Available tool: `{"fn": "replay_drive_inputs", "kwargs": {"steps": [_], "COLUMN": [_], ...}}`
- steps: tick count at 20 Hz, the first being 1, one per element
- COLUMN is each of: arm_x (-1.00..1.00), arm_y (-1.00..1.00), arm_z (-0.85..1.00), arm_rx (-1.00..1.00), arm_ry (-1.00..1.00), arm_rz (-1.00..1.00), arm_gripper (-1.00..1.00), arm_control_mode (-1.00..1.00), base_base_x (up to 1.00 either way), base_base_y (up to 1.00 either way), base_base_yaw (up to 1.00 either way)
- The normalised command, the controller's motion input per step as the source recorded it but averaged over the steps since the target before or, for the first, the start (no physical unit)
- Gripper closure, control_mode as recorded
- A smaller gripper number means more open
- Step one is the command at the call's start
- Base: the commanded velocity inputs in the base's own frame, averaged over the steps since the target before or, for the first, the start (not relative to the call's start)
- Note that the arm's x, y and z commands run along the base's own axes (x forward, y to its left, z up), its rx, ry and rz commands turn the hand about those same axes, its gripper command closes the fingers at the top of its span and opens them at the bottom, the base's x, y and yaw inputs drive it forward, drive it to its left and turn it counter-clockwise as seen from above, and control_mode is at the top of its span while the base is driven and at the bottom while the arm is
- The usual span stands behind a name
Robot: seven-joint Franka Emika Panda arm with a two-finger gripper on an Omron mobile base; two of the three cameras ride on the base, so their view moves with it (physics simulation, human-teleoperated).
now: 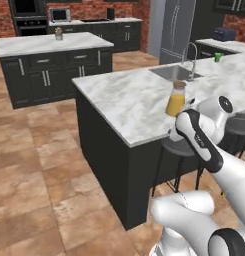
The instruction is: Place the pitcher and cup on the dining counter for serving.
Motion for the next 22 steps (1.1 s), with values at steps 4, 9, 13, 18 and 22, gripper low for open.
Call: {"fn": "replay_drive_inputs", "kwargs": {"steps": [4,9,13,18,22], "arm_x": [0.0,0.0,0.0,0.0,0.0], "arm_y": [0.0,0.0,0.0,0.0,0.0], "arm_z": [0.0,0.0,0.0,0.0,0.0], "arm_rx": [0.0,0.0,0.0,0.0,0.0], "arm_ry": [0.0,0.0,0.0,0.0,0.0], "arm_rz": [0.0,0.0,0.0,0.0,0.0], "arm_gripper": [-1.0,-1.0,-1.0,-1.0,-1.0], "arm_control_mode": [1.0,1.0,1.0,1.0,1.0], "base_base_x": [0.23,0.55,0.77,0.82,0.89], "base_base_y": [1.0,1.0,1.0,1.0,1.0], "base_base_yaw": [-0.05,-0.13,-0.2,-0.25,-0.3]}}
